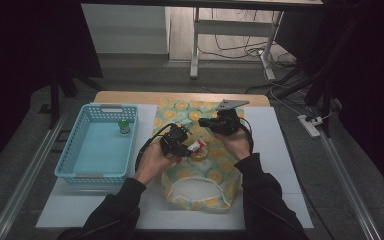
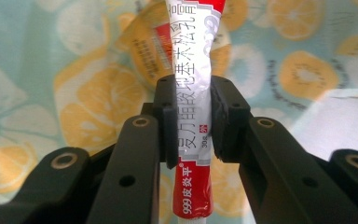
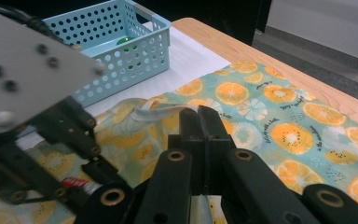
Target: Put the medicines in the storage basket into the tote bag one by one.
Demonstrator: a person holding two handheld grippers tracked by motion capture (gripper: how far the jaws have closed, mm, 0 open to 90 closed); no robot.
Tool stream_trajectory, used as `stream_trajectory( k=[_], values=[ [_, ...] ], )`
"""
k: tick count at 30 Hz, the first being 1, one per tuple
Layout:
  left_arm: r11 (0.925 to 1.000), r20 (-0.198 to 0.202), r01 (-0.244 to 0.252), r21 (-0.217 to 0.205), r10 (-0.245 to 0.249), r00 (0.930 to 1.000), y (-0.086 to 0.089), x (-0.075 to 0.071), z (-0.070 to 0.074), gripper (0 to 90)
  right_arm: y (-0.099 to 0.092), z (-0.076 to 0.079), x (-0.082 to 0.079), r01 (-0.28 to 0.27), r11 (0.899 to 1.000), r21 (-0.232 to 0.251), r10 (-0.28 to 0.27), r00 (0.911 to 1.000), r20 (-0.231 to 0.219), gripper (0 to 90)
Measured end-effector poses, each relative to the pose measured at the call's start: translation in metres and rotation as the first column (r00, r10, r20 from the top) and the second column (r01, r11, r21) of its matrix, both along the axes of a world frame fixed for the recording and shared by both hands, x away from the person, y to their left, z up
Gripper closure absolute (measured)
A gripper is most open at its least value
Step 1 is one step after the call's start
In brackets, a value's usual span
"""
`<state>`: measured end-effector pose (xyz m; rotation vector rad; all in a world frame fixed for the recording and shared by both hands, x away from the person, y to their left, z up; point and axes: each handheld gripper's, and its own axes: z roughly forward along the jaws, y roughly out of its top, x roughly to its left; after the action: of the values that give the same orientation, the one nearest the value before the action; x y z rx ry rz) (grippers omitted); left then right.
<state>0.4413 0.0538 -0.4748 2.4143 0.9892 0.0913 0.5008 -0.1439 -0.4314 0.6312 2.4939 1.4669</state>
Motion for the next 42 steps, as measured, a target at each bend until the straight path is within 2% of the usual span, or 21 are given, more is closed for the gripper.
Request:
stream_trajectory(
  k=[7,11,20,24,28,34,39,42],
  values=[
    [0.9975,0.006,-0.056,0.042,0.056,0.9984,0.004,0.006,-0.008,74.1,0.007,0.000,-0.004,-0.014,1.000,-0.004,0.014,0.9999,0.005,90.0],
    [0.9948,0.003,-0.088,0.051,0.088,0.9961,0.009,0.011,-0.011,74.1,0.010,-0.001,-0.005,-0.016,1.000,-0.010,0.016,0.9999,0.007,90.0],
    [0.9863,-0.012,-0.130,0.101,0.132,0.9912,0.013,0.019,-0.024,74.2,0.017,-0.012,-0.004,-0.012,0.999,-0.039,0.011,0.9999,-0.006,90.0],
    [0.9841,-0.022,-0.143,0.105,0.146,0.9890,0.015,0.023,-0.028,74.1,0.021,-0.013,-0.006,-0.018,0.999,-0.050,0.018,0.9998,0.000,90.0],
    [0.9848,-0.029,-0.149,0.089,0.152,0.9879,0.015,0.027,-0.030,74.0,0.022,-0.014,-0.006,-0.020,0.998,-0.052,0.020,0.9998,0.002,90.0],
    [0.9895,-0.026,-0.129,0.065,0.131,0.9910,0.015,0.030,-0.031,72.7,0.020,-0.014,-0.005,-0.011,0.999,-0.052,0.011,0.9999,0.001,90.0],
    [0.9936,0.012,-0.101,0.051,0.101,0.9948,0.016,0.025,-0.026,60.2,0.019,-0.013,-0.005,-0.011,0.999,-0.048,0.011,0.9999,0.007,90.0],
    [0.9971,0.036,-0.075,0.008,0.075,0.9965,0.019,0.018,-0.019,53.7,0.017,-0.012,-0.005,-0.008,0.999,-0.045,0.008,0.9999,0.009,90.0]
  ],
)
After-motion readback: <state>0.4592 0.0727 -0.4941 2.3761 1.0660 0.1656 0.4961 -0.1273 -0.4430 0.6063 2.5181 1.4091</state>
